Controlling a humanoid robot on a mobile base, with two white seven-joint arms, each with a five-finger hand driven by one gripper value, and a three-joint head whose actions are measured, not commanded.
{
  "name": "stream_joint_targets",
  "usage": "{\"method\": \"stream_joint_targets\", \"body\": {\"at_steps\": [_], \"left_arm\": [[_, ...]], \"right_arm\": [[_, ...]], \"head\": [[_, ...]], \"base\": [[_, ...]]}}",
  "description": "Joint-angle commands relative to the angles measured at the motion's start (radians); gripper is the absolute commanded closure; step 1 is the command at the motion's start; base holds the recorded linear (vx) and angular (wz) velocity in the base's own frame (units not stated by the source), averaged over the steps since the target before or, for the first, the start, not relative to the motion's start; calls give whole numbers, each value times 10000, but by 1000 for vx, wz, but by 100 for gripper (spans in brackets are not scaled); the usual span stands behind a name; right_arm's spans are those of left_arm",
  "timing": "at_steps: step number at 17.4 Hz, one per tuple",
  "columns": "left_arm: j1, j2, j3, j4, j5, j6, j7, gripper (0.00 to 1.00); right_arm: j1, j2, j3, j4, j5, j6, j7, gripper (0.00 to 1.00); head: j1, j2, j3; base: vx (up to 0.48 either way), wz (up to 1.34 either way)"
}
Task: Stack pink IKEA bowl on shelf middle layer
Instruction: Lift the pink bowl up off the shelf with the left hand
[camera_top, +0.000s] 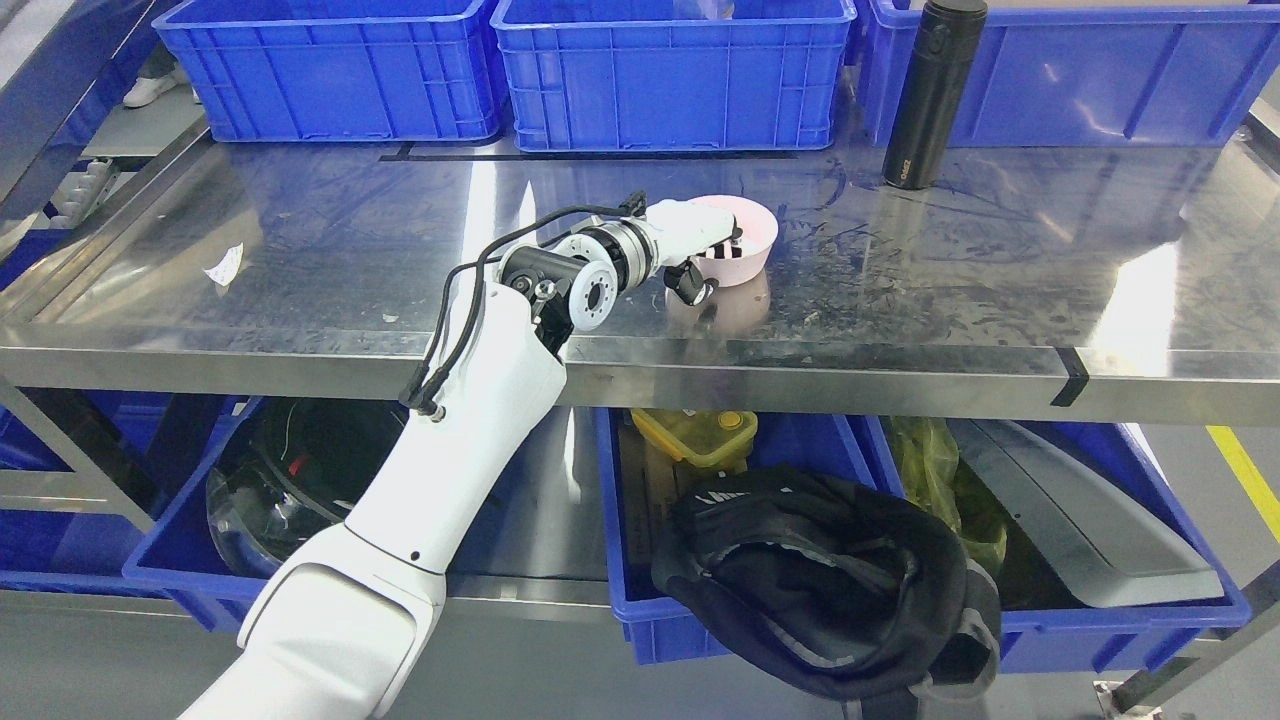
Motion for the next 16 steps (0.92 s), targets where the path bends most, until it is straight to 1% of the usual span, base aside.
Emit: {"method": "stream_joint_targets", "body": {"at_steps": [1, 2, 3, 5, 8, 10, 12, 16], "left_arm": [[-1, 165, 612, 177, 125, -348, 52, 95], [14, 165, 933, 177, 186, -836, 67, 99], [29, 165, 1240, 146, 187, -1206, 83, 99], [136, 165, 1716, -189, 324, -1454, 159, 99], [488, 165, 2269, -1536, 631, -1837, 236, 99], [901, 165, 2698, -2228, 693, -2433, 190, 99], [1514, 165, 3311, -2949, 875, -3627, 144, 99], [1885, 165, 4263, -3183, 1658, -5913, 282, 99]], "right_arm": [[154, -175, 0, -175, 0, 4, -8, 0], [154, -175, 0, -175, 0, 4, -8, 0], [154, -175, 0, -175, 15, 4, -8, 0], [154, -175, 0, -175, 0, 4, -8, 0], [154, -175, 0, -175, 0, 4, -8, 0], [154, -175, 0, -175, 15, 4, -8, 0], [154, -175, 0, -175, 0, 4, -8, 0], [154, -175, 0, -175, 15, 4, -8, 0]], "head": [[0, 0, 0], [0, 0, 0], [0, 0, 0], [0, 0, 0], [0, 0, 0], [0, 0, 0], [0, 0, 0], [0, 0, 0]], "base": [[0, 0], [0, 0], [0, 0], [0, 0], [0, 0], [0, 0], [0, 0], [0, 0]]}}
